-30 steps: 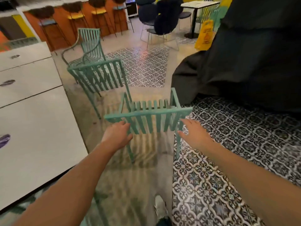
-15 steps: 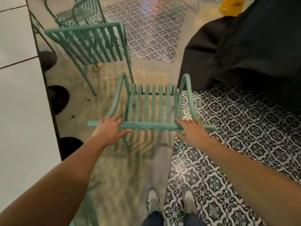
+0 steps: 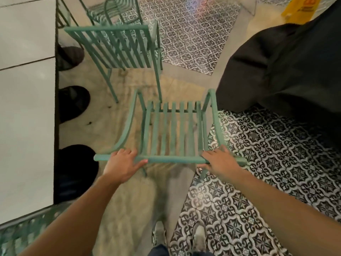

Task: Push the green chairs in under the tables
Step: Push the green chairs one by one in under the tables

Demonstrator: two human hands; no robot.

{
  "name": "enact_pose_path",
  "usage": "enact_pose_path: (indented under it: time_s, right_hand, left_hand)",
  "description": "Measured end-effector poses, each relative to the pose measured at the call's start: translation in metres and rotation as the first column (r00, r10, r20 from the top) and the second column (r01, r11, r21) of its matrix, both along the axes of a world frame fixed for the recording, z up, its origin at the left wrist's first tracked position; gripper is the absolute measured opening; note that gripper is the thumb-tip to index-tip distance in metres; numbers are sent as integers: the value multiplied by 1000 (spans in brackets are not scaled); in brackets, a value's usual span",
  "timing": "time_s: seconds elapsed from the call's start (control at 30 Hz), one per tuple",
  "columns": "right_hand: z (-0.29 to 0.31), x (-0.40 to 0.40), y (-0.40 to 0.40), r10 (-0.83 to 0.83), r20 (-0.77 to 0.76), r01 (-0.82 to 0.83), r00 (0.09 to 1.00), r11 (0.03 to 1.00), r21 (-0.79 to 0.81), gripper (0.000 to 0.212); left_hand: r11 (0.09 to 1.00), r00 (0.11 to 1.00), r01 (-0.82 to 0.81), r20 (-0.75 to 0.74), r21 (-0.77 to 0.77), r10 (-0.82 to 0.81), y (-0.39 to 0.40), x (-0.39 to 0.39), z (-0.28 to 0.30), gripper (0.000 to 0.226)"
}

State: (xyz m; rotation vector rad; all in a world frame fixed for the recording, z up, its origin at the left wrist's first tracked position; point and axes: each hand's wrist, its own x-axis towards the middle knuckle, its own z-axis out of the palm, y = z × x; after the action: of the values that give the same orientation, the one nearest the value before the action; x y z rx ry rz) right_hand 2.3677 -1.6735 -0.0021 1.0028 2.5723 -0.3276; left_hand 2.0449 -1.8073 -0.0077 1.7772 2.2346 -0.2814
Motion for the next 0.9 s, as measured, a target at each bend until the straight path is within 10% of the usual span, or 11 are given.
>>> enact_pose_path:
  time_s: [0.33, 0.63, 0.9]
  right_hand:
    - [0, 35, 92, 87, -46, -90, 995, 994, -68, 28]
    - [11, 41, 173, 187, 20, -186, 982, 981, -50, 83]
    - [-3, 51, 255, 261, 6, -260, 965, 962, -84, 63]
  left_hand:
    - [989, 995, -92, -36, 117, 97, 12, 66, -18, 79]
    - [927, 987, -148, -12, 344, 162, 49, 112, -28, 52]
    - [920, 973, -188, -65, 344, 223, 97, 142, -28, 51]
